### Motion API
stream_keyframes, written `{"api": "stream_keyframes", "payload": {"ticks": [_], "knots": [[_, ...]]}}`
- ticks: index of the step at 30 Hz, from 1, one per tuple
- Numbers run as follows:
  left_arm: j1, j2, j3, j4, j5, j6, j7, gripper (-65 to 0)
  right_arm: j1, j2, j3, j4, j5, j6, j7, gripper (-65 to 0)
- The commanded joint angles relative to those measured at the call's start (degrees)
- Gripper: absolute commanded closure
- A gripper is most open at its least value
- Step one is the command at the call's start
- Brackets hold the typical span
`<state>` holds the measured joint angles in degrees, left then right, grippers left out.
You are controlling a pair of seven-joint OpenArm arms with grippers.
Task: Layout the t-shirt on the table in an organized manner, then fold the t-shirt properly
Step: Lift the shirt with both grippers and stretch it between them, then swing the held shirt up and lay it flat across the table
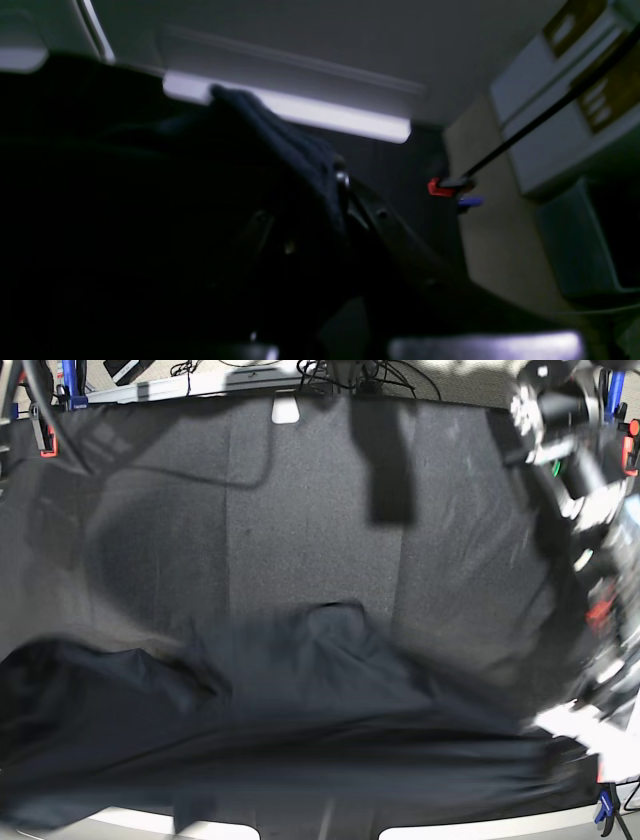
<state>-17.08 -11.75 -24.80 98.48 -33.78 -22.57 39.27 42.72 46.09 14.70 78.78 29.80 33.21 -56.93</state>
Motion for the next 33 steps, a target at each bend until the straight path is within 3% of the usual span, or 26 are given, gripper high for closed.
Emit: {"api": "stream_keyframes", "payload": {"ticks": [1, 5, 9, 13, 16, 23, 30, 33], "knots": [[-0.66, -0.55, -1.57, 2.73, -0.39, 0.50, -1.68, 0.0, 1.53, 2.45, 0.94, 0.81, -0.46, 0.04, 0.11, 0.0], [2.86, -0.55, -5.86, 8.26, -1.44, 0.42, -1.07, 0.0, 1.53, 6.69, 1.79, 1.66, 3.69, 0.35, -2.67, 0.0], [6.91, -0.55, -8.09, 12.17, -1.46, 0.37, -0.94, 0.0, 1.51, 9.66, 1.81, 2.38, 8.28, 3.06, -6.80, 0.0], [11.54, -0.72, -10.45, 15.98, -2.67, 0.31, -0.57, 0.0, 0.87, 12.09, 1.86, 2.45, 10.58, 3.28, -7.02, 0.0], [14.45, -0.85, -11.65, 18.99, -4.85, -2.27, -0.13, 0.0, 0.90, 13.51, 1.90, 2.49, 12.72, 3.72, -7.23, 0.0], [18.27, -0.81, -11.89, 25.20, -3.19, -2.69, 0.17, 0.0, -0.15, 14.38, 1.88, 2.47, 14.78, 4.57, -7.23, 0.0], [22.40, -0.81, -17.11, 29.46, -2.75, -0.76, 0.22, 0.0, -8.20, 14.32, 1.88, 2.49, 22.01, 4.55, -7.23, 0.0], [24.15, -0.81, -17.66, 29.88, -2.97, -0.76, 0.20, 0.0, -10.23, 14.05, 1.90, 2.78, 22.08, 4.55, -7.48, 0.0]]}}
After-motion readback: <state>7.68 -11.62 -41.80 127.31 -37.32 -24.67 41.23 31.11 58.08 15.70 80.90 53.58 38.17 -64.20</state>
